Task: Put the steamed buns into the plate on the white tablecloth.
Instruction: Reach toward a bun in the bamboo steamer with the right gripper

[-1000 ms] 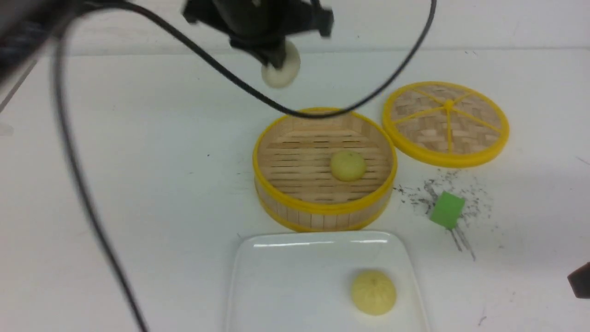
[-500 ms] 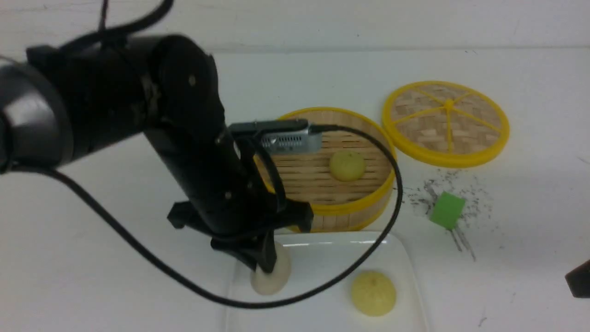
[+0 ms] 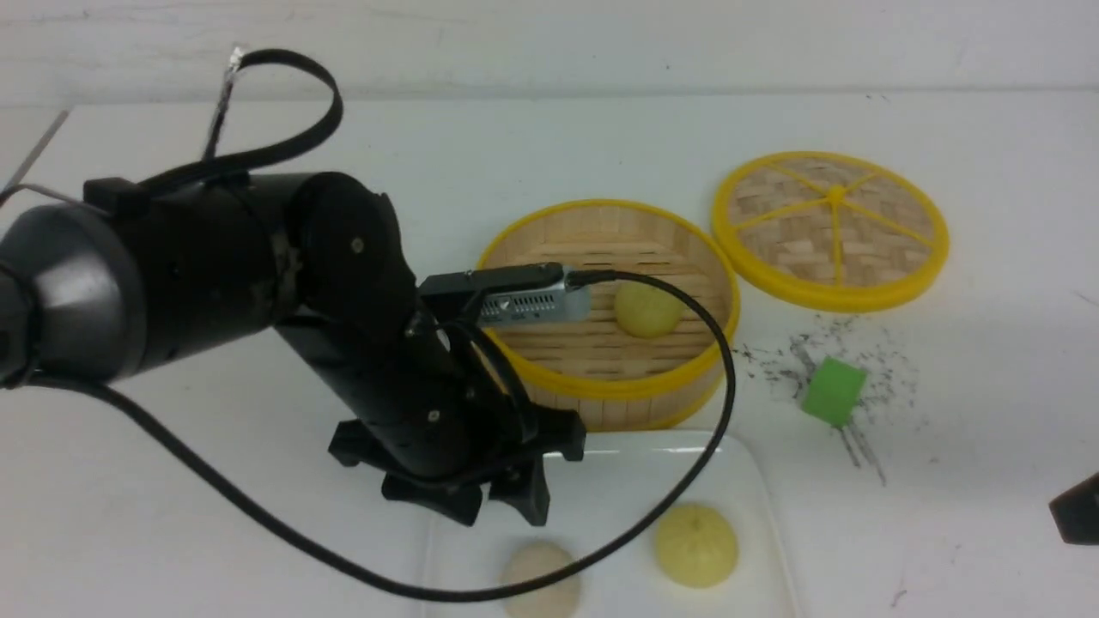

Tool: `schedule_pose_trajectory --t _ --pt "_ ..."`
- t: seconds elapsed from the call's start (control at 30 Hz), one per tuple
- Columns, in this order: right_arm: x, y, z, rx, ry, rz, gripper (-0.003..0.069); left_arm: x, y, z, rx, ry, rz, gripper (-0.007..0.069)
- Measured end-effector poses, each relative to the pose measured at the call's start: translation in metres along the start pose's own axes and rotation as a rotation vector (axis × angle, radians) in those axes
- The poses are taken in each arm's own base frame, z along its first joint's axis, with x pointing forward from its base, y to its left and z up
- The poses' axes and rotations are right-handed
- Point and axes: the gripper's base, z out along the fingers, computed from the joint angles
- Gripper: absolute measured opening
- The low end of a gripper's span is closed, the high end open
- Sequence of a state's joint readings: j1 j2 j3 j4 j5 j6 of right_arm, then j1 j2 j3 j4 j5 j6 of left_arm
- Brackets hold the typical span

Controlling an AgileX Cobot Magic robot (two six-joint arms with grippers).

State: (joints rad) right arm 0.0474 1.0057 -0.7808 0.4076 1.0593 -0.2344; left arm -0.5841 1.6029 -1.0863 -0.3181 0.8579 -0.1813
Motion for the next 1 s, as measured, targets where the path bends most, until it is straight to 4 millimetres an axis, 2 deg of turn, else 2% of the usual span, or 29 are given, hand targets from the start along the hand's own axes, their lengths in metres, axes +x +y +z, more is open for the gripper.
schedule_pose_trajectory --t 0.1,0.2,0.27,0.3,0.33,0.4,0.47,0.5,0.53,0.63,0.8,0.83,0.87,1.0 --pt "0.000 0.004 0.000 -0.040 -0.004 0.003 0.0089 -0.005 -0.002 -0.008 -0.015 -0.036 0.035 0.0410" --pt "0.001 0.015 0.002 -0.107 0.008 -0.071 0.0090 -0.015 -0.003 -0.025 -0.053 -0.079 0.089 0.0351" --pt "0.003 0.025 0.003 -0.149 0.025 -0.129 0.0090 -0.023 -0.001 -0.041 -0.089 -0.101 0.109 0.0260" --pt "0.003 0.026 0.004 -0.155 0.028 -0.135 0.0090 -0.025 0.000 -0.043 -0.092 -0.108 0.110 0.0250" --pt "0.004 0.032 0.007 -0.180 0.062 -0.173 0.0088 -0.033 0.006 -0.056 -0.127 -0.126 0.111 0.0163" --pt "0.003 0.037 0.011 -0.187 0.099 -0.204 0.0067 -0.041 0.019 -0.070 -0.165 -0.154 0.099 0.0059" --pt "-0.001 0.039 0.013 -0.185 0.123 -0.221 0.0045 -0.046 0.031 -0.079 -0.196 -0.174 0.080 0.0027" --pt "-0.011 0.041 0.018 -0.164 0.160 -0.236 0.0003 -0.051 0.046 -0.086 -0.226 -0.183 0.048 0.0009" --pt "-0.019 0.043 0.021 -0.156 0.177 -0.229 -0.0009 -0.052 0.056 -0.089 -0.245 -0.176 0.028 0.0008" --pt "-0.050 0.048 0.034 -0.128 0.196 -0.199 -0.0014 -0.051 0.081 -0.097 -0.279 -0.144 -0.013 0.0008" --pt "-0.104 0.069 0.064 -0.133 0.177 -0.231 0.0020 -0.050 0.098 -0.102 -0.293 -0.124 -0.016 0.0008" --pt "-0.108 0.071 0.067 -0.136 0.176 -0.237 0.0024 -0.050 0.098 -0.102 -0.293 -0.123 -0.015 0.0008" --pt "-0.124 0.082 0.077 -0.134 0.154 -0.268 0.0064 -0.050 0.100 -0.103 -0.293 -0.120 -0.013 0.0008" --pt "-0.160 0.099 0.110 -0.117 0.121 -0.322 0.0204 -0.050 0.098 -0.103 -0.274 -0.119 -0.015 0.0008"
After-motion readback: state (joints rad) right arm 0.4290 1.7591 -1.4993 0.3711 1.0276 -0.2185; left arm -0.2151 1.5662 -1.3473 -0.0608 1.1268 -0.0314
